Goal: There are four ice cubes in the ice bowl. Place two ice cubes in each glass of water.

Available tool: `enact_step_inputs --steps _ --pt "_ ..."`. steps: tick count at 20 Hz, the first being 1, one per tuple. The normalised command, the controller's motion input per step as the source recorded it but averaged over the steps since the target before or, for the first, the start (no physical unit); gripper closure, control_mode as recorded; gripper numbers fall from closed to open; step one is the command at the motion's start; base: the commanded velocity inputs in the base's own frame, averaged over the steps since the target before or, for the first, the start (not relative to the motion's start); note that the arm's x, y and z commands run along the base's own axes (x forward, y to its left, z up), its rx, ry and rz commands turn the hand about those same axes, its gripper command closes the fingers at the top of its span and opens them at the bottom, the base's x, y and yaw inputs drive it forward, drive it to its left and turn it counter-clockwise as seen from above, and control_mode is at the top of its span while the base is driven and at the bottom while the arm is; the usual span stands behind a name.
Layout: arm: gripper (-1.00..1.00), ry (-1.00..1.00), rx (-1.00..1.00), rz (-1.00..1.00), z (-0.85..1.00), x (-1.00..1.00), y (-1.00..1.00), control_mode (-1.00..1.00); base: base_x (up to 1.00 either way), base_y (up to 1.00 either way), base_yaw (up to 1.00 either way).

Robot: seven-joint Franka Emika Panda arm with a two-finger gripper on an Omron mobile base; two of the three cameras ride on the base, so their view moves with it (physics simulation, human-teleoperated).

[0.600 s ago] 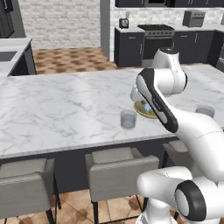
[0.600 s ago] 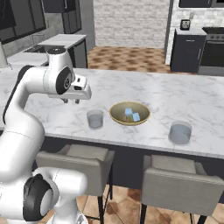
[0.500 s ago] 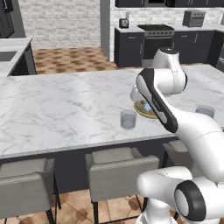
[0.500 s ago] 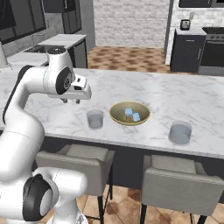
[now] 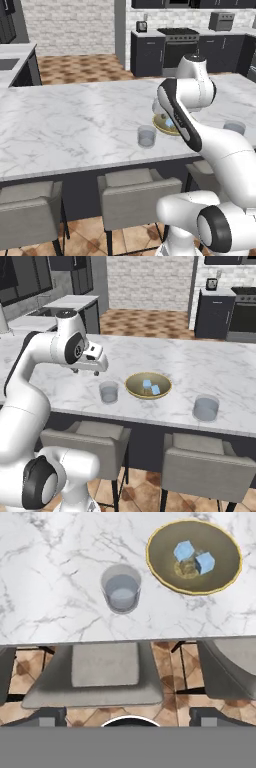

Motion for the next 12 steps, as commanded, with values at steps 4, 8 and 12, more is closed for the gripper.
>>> enact_step_inputs --steps 4,8,12 --pt "-1.00 0.02 0.00 -0.15 -0.03 0.00 -0.30 -1.00 0.00 0.00 0.00" --pt "-1.00 0.00 0.00 -0.14 -0.04 0.00 -0.31 -1.00 0.00 0.00 0.00" --pt "-1.00 0.00 0.00 -0.13 -0.08 0.00 -0.31 -1.00 0.00 0.00 0.00"
